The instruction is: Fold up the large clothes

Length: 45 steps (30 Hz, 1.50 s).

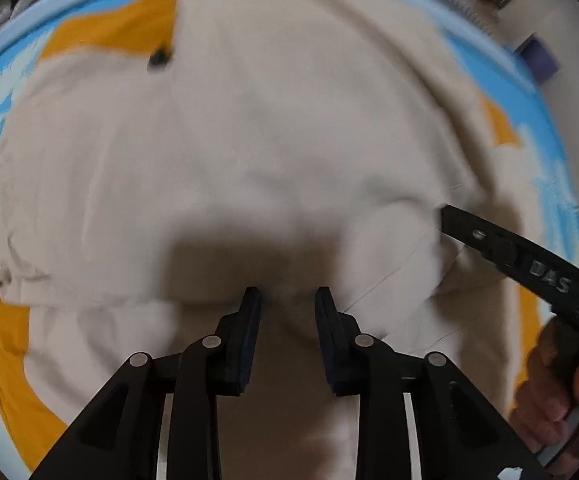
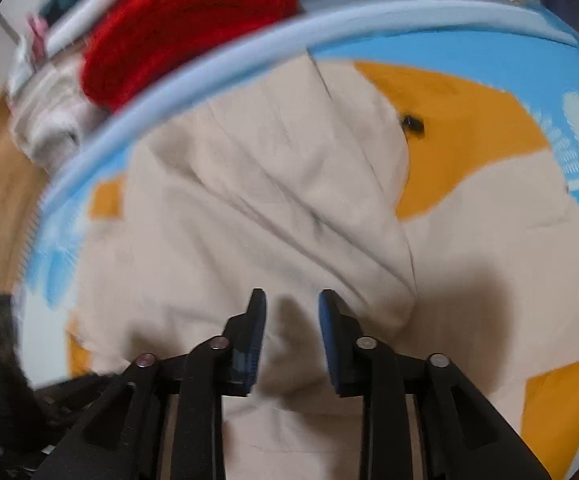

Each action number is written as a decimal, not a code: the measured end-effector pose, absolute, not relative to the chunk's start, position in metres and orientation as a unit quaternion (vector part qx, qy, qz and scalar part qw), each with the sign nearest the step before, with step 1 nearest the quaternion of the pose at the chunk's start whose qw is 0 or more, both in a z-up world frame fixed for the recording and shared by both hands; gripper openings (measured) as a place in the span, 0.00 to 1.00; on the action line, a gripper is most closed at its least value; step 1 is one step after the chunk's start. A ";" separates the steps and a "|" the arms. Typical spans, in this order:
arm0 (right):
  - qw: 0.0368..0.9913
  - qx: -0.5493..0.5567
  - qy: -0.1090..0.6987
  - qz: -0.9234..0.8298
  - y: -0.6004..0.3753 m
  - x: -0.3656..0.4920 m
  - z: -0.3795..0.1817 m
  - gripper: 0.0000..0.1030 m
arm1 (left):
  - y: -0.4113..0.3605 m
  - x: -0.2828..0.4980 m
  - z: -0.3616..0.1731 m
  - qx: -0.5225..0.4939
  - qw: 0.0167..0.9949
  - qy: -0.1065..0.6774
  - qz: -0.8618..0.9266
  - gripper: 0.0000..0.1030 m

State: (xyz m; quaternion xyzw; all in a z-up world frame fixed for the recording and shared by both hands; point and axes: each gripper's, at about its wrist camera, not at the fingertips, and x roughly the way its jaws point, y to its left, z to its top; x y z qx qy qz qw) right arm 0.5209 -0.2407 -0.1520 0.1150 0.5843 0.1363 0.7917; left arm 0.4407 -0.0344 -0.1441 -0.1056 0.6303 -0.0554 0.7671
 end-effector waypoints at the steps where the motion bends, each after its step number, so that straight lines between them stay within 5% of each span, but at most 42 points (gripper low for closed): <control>1: 0.788 0.131 0.586 0.133 -0.246 0.518 -0.155 0.30 | -0.032 0.439 -0.140 -0.113 0.769 0.627 -0.050 0.24; 11: 0.933 0.094 0.328 0.118 -0.295 0.446 0.043 0.30 | -0.013 0.386 -0.001 -0.048 0.892 0.447 -0.043 0.21; 17: 0.953 0.112 0.266 0.095 -0.343 0.354 0.121 0.30 | 0.055 0.306 0.068 -0.064 0.918 0.391 -0.034 0.21; 19: 0.954 0.115 0.261 0.095 -0.364 0.312 0.132 0.27 | 0.073 0.263 0.080 -0.068 0.921 0.382 -0.030 0.18; 21: 0.957 0.110 0.253 0.091 -0.382 0.271 0.139 0.09 | 0.089 0.220 0.083 -0.070 0.925 0.373 -0.024 0.17; 31: 0.931 0.108 0.349 0.002 -0.452 0.124 0.037 0.13 | 0.156 0.089 -0.006 -0.203 0.865 0.457 0.044 0.10; 45: 0.796 0.184 0.575 -0.041 -0.490 0.143 -0.118 0.31 | 0.214 0.078 -0.108 -0.320 0.758 0.557 0.110 0.17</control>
